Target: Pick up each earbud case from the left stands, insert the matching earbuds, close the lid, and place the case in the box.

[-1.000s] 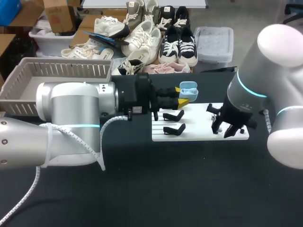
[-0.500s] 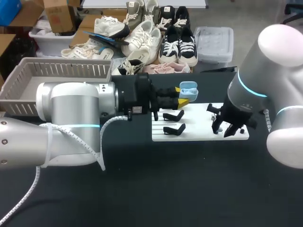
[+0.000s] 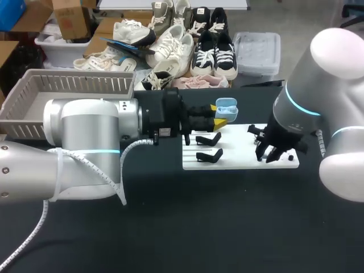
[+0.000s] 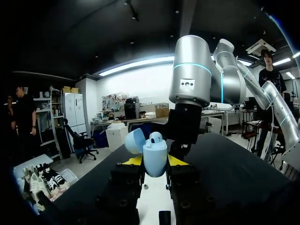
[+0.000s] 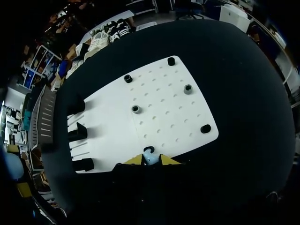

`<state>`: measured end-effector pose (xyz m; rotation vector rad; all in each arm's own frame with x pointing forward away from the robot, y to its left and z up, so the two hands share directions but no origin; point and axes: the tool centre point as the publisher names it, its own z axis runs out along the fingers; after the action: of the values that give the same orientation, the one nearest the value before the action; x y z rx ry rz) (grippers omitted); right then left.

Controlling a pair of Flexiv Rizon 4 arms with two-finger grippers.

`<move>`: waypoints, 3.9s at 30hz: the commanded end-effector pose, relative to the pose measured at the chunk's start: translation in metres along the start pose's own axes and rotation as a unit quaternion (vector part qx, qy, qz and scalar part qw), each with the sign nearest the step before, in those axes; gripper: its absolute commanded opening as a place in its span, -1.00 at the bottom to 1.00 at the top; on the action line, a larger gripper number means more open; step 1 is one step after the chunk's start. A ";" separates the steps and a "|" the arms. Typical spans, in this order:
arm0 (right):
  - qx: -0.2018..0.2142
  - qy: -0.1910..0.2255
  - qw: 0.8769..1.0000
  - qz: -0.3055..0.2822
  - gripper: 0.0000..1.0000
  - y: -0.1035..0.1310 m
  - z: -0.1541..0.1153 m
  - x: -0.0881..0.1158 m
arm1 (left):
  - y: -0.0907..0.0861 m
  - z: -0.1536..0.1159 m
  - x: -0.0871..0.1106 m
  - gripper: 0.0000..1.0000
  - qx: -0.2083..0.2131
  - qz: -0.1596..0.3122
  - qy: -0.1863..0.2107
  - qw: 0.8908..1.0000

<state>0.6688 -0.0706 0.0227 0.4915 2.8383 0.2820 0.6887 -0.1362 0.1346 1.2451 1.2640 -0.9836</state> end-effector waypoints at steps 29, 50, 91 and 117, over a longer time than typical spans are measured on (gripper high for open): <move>-0.001 -0.020 1.000 -0.005 -1.00 0.000 -0.018 0.007 | 0.000 0.000 0.000 -1.00 -0.001 0.000 0.000 1.000; 0.003 -0.031 0.993 -0.116 -1.00 -0.009 -0.046 0.029 | 0.000 0.000 0.000 -1.00 -0.001 0.000 0.000 1.000; 0.022 0.011 0.925 -0.379 -1.00 -0.016 -0.100 0.043 | 0.000 0.000 0.000 -1.00 -0.001 0.000 0.000 1.000; -0.002 -0.008 0.892 -0.451 -1.00 0.042 -0.165 0.042 | 0.000 0.000 0.000 -1.00 -0.001 0.000 0.000 1.000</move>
<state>0.5999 -0.0457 0.1743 -0.8231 2.6855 0.1048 0.6888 -0.1362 0.1346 1.2452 1.2641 -0.9837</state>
